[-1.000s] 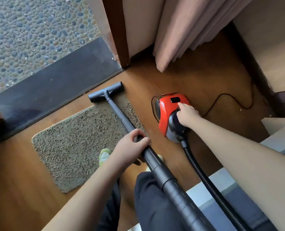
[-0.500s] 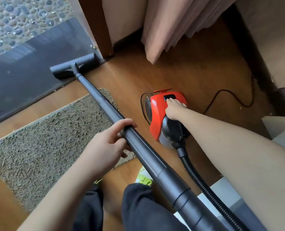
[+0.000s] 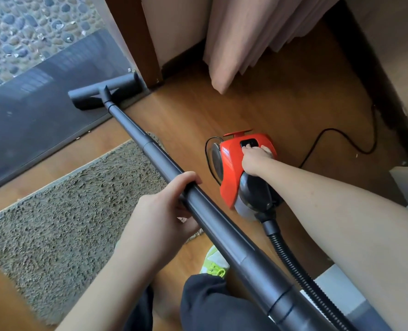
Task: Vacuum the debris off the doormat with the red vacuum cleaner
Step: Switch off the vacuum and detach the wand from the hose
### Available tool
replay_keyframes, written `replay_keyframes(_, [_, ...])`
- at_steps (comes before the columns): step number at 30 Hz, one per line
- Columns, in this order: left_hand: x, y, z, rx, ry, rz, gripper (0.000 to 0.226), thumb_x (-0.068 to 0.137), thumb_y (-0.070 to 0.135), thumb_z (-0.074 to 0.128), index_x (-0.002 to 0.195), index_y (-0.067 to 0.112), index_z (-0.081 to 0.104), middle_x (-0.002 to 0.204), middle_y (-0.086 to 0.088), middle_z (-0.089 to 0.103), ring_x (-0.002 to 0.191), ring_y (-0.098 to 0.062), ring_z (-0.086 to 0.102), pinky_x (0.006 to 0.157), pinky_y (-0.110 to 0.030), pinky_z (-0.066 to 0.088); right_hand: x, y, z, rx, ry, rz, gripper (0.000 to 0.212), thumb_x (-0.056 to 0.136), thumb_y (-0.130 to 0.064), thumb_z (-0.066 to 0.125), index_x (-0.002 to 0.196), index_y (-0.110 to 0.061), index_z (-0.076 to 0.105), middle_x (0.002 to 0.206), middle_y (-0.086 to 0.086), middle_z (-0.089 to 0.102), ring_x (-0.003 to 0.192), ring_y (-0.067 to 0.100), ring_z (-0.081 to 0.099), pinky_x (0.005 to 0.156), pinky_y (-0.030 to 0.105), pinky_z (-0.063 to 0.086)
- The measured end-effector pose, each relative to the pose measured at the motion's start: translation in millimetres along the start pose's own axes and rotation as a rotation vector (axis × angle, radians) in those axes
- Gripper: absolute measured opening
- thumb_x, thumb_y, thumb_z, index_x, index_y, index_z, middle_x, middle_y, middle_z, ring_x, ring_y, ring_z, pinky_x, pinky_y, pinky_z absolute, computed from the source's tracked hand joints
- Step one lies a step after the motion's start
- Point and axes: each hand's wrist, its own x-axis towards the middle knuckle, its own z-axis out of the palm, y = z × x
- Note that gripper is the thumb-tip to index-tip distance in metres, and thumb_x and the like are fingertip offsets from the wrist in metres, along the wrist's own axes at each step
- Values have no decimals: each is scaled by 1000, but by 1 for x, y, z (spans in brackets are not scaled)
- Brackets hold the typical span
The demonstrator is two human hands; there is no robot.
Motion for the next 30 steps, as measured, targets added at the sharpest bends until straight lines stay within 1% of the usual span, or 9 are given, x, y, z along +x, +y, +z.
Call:
replay_keyframes(4, [-4, 0, 0, 37, 29, 6, 54, 65, 12, 75, 107, 40, 55, 65, 10, 64, 62, 6, 63, 65, -12, 50, -1, 1, 2, 30, -13, -4, 66, 96, -7, 31, 157, -12, 6, 165, 5, 3, 150, 20, 13, 123, 38, 4])
replay_keyframes(8, [-13, 6, -1, 43, 5, -23, 57, 69, 19, 71, 112, 45, 44, 70, 8, 67, 70, 2, 67, 71, -22, 52, -16, 6, -2, 108, 26, 17, 61, 101, -20, 28, 157, -15, 5, 165, 1, 0, 152, 17, -3, 123, 38, -2])
replay_keyframes(12, [-22, 15, -1, 35, -9, -62, 49, 67, 29, 62, 112, 42, 45, 70, 7, 65, 66, -6, 66, 70, -30, 54, -41, 12, -13, 156, 70, -18, 62, 99, -25, 30, 157, -16, 9, 165, -1, 1, 151, 16, -3, 123, 36, 0])
replay_keyframes(15, [-28, 20, -2, 83, 0, -77, 47, 73, 18, 69, 112, 38, 52, 72, 6, 68, 69, -10, 68, 72, -31, 54, -60, 17, -27, 196, 66, -46, 62, 99, -27, 29, 157, -17, 10, 165, -2, 1, 151, 15, -2, 122, 36, 1])
replay_keyframes(19, [-35, 30, -6, 132, 15, -106, 47, 78, 14, 66, 120, 33, 55, 77, 3, 70, 78, -18, 70, 75, -33, 52, -91, 20, -42, 262, 44, -81, 59, 102, -29, 28, 157, -18, 10, 165, -3, 3, 152, 16, -1, 123, 41, 4])
replay_keyframes(21, [-39, 35, -9, 137, 11, -118, 47, 80, 15, 65, 122, 33, 54, 80, 3, 70, 81, -19, 69, 77, -34, 52, -111, 22, -47, 312, 19, -107, 57, 104, -28, 29, 157, -17, 13, 165, 1, 8, 151, 20, 6, 123, 42, 10])
replay_keyframes(25, [-48, 41, -14, 185, -1, -141, 49, 84, 17, 62, 128, 35, 48, 82, 5, 65, 85, -24, 66, 72, -32, 49, -158, 23, -55, 478, -85, -129, 48, 104, -25, 33, 151, -21, 32, 151, 14, 38, 130, 33, 46, 106, 41, 41])
replay_keyframes(27, [-53, 48, -17, 255, 2, -138, 51, 87, 19, 61, 133, 34, 46, 89, 1, 65, 91, -28, 64, 71, -31, 44, -186, 21, -62, 528, -109, -158, 44, 103, -26, 35, 147, -24, 38, 147, 12, 43, 124, 32, 50, 104, 40, 44])
replay_keyframes(30, [-60, 58, -26, 440, 39, -108, 51, 89, 25, 60, 136, 39, 46, 107, 0, 69, 100, -27, 63, 71, -32, 45, -238, 20, -71, 654, -141, -228, 44, 102, -31, 39, 146, -28, 41, 149, 9, 42, 131, 32, 46, 110, 44, 39])
